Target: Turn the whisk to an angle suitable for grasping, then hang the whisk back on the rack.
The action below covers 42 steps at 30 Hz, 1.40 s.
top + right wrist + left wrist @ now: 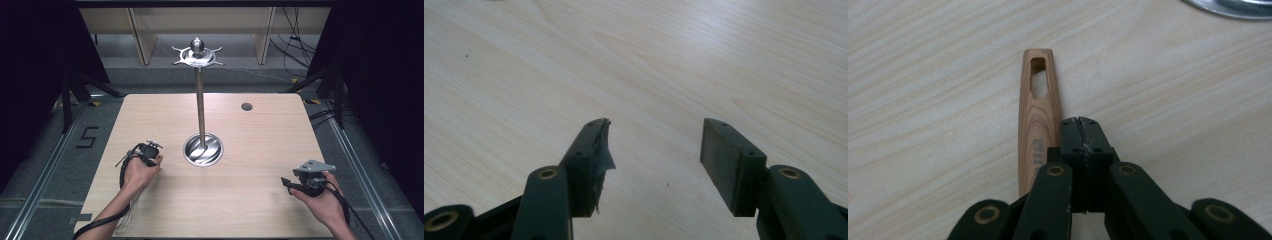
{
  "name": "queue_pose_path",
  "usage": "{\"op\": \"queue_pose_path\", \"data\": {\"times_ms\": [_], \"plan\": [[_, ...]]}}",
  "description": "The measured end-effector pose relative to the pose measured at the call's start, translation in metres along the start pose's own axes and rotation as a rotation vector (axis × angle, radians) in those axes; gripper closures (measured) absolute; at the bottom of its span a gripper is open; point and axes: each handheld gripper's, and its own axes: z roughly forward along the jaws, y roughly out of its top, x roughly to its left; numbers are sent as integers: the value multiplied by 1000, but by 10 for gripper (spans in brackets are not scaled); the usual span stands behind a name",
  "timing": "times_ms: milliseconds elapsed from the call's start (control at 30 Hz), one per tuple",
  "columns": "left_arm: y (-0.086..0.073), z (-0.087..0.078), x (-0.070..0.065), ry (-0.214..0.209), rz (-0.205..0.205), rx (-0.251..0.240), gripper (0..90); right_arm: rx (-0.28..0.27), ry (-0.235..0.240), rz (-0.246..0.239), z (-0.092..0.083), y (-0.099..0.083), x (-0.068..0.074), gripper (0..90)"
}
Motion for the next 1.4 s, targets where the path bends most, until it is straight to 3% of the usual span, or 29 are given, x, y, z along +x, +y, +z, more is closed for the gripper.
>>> {"op": "queue_pose_path", "data": {"times_ms": [67,233,267,300,400,500,533,567,600,633,667,700,733,767,800,833,867,900,933,967,1033,1067,1100,1133,1233,1300,1333,1367,1400], "plan": [[2,2,1,15,4,4,896,6,5,42,-1,1,2,455],[6,4,9,32,-42,-26,896,-2,1,6,-1,-1,-1,454],[8,4,13,47,-55,-25,896,2,8,42,-2,-1,0,454],[9,4,15,50,-58,-33,895,13,14,49,-2,-1,0,454],[12,2,20,59,-73,-46,894,2,3,22,-1,-2,-3,453],[12,1,23,52,-69,-50,866,2,3,30,-1,-3,-3,452],[13,-3,25,38,-71,-33,839,-9,3,3,0,-4,-6,451],[13,-4,25,32,-73,-47,839,-9,3,3,0,-4,-6,451],[12,-12,27,6,-55,-79,781,-6,1,39,0,-5,-5,450],[12,-12,27,6,-55,-79,754,-11,0,28,1,-5,-6,450],[13,-19,29,-4,-43,-75,754,-11,0,28,1,-5,-6,450],[13,-24,31,-10,-37,-66,630,11,3,45,0,-7,-7,449],[13,-28,34,-11,-31,-60,630,11,3,45,0,-7,-7,449],[12,-32,38,13,-37,-60,523,-4,7,43,1,-9,-8,448],[12,-32,38,13,-37,-60,489,-4,7,43,1,-9,-8,448],[11,-36,43,20,-14,-30,489,21,5,73,-2,-8,-6,448],[9,-39,47,11,-16,5,417,9,-5,78,-4,-8,-6,448],[7,-39,49,11,-12,15,400,-3,-17,28,-3,-8,-9,447],[6,-40,50,8,-17,23,381,-2,-14,66,-4,-7,-6,446],[4,-39,51,0,-27,29,367,-2,-5,39,-4,-6,-8,446],[2,-40,52,-6,-34,38,343,-30,-4,54,-2,-6,-5,445],[-3,-35,53,-15,-65,21,336,-4,-10,33,-5,-5,-5,443],[-3,-35,53,-15,-65,21,336,-4,-10,33,-5,-5,-5,443],[-5,-32,51,-36,-102,57,334,14,-1,56,-5,-5,-3,442],[-5,-29,51,-42,-97,77,340,6,7,57,-4,-5,-3,442],[-5,-27,50,-50,-87,106,342,19,-2,83,-5,-5,-2,440],[-5,-25,49,-48,-83,96,362,5,-15,23,-4,-5,-7,440],[-5,-25,49,-55,-80,101,362,5,-15,23,-4,-5,-7,440],[-4,-23,51,-66,-55,127,382,17,-8,57,-5,-5,-5,439]]}}
